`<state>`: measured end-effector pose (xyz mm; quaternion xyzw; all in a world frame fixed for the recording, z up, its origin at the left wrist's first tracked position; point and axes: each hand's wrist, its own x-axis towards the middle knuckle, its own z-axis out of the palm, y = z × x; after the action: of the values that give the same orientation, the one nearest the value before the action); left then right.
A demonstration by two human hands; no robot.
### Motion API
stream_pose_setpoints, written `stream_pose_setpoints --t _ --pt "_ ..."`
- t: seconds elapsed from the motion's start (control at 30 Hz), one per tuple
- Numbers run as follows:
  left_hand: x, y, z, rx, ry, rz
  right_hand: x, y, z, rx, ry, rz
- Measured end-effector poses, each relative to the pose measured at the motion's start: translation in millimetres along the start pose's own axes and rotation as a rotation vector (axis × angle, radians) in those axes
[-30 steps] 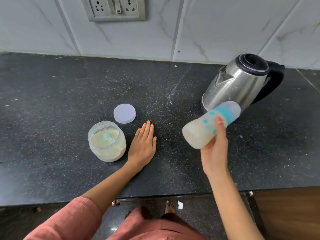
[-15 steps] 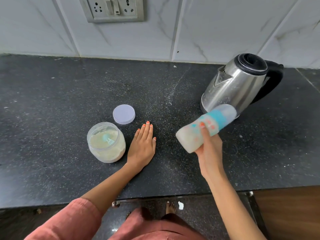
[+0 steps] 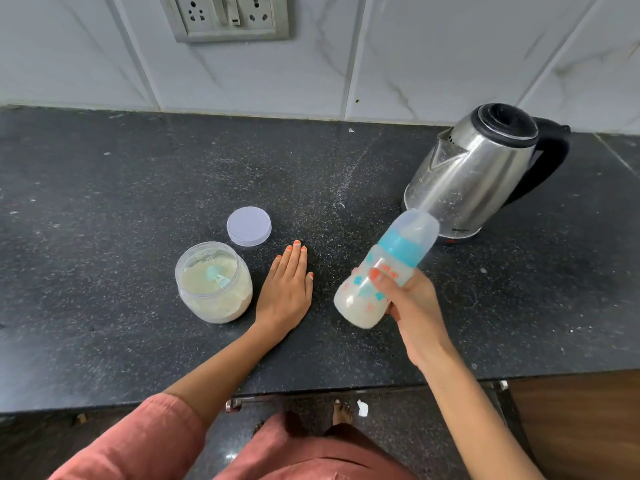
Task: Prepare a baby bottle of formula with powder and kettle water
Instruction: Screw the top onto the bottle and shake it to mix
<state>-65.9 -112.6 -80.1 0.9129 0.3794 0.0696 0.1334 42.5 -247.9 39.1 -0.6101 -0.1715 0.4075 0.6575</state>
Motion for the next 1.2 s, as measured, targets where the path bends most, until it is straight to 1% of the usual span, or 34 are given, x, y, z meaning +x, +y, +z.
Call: stream_pose_setpoints --t 0.03,0.1,0.13,0.17,0.2,0.23,0.3,0.33,0.37,0.4,0.5,0.53,0.57,0.6,0.7,0.73,0.77,0.87,0.9,0.93,0.97,1.07,1.1,1.13,1.17,1.2 --pt "0.1 0.2 -0.2 0.005 0.0 0.001 2.9 -3.7 -1.0 0.105 0.032 -0.022" --pt "0.5 0.0 0.2 0.018 0.002 0.002 11.0 -12.0 -1.2 0.393 0.14 -0.055" --pt "0.5 -0.3 0.6 0.023 0.001 0.003 13.8 -12.3 -0.5 0.49 0.192 -0.062" --pt "0.5 -0.5 0.8 0.026 0.002 0.005 13.1 -11.0 1.0 0.507 0.206 -0.057" --pt "0.5 -0.7 1.0 0.026 0.003 0.005 9.8 -8.5 3.3 0.453 0.179 -0.033" --pt "0.6 -0.9 0.9 0.023 0.005 0.005 6.0 -5.1 5.0 0.337 0.122 -0.002" --pt "0.5 -0.3 0.0 0.014 0.007 0.002 -3.9 1.0 5.2 0.021 -0.016 0.037" --pt "0.4 -0.2 -0.5 0.008 0.005 0.0 -6.3 1.6 3.8 -0.077 -0.056 0.039" --pt "0.1 -0.2 -1.0 0.004 -0.001 -0.002 -5.3 1.3 1.5 -0.104 -0.059 0.017" --pt "0.0 -0.6 -0.7 -0.004 -0.003 -0.003 -3.6 -2.0 1.4 -0.05 -0.043 -0.014" --pt "-1.3 0.1 -2.4 -0.007 0.012 -0.002 8.1 -10.1 2.8 0.343 0.108 -0.08" --pt "-1.2 0.4 -2.6 0.0 0.011 0.001 9.4 -10.2 4.3 0.403 0.141 -0.087" --pt "-1.0 0.5 -2.6 0.004 0.007 0.004 8.7 -8.7 5.2 0.378 0.132 -0.087" --pt "-0.7 0.5 -2.7 -0.001 0.005 0.001 5.9 -7.7 6.8 0.299 0.09 -0.073" --pt "-0.6 0.9 -4.4 -0.028 0.005 -0.007 -4.3 0.0 4.7 -0.084 -0.076 -0.03" --pt "-0.7 1.1 -4.3 -0.028 0.003 -0.008 -4.8 -0.8 2.8 -0.11 -0.083 -0.029" --pt "-0.8 1.2 -4.4 -0.025 0.002 -0.01 -3.3 -2.7 1.1 -0.071 -0.063 -0.051" --pt "-0.6 0.7 -3.7 -0.007 -0.005 -0.005 6.4 -12.8 1.4 0.332 0.08 -0.091" --pt "-0.8 0.9 -3.5 -0.003 -0.006 -0.003 9.4 -12.8 0.9 0.424 0.13 -0.103" --pt "-1.0 1.2 -3.6 0.0 -0.007 0.0 8.9 -12.2 2.5 0.437 0.146 -0.097" --pt "-1.1 1.2 -3.7 0.003 -0.009 0.001 6.5 -10.2 4.3 0.374 0.123 -0.076" --pt "-0.5 0.5 -3.5 -0.009 -0.011 -0.009 -5.5 0.1 5.1 0.0 -0.045 0.005" --pt "-0.3 0.6 -3.6 -0.014 -0.011 -0.012 -7.1 1.3 3.1 -0.062 -0.079 0.01" --pt "-0.4 0.4 -3.0 -0.014 -0.009 -0.012 -6.4 -0.5 1.7 -0.056 -0.081 0.002" --pt "-0.4 0.4 -3.3 -0.011 -0.004 -0.009 -3.7 -3.2 0.7 0.024 -0.059 -0.024" --pt "-0.5 0.4 -3.0 -0.009 -0.002 -0.007 -0.4 -7.2 1.3 0.165 -0.015 -0.044"
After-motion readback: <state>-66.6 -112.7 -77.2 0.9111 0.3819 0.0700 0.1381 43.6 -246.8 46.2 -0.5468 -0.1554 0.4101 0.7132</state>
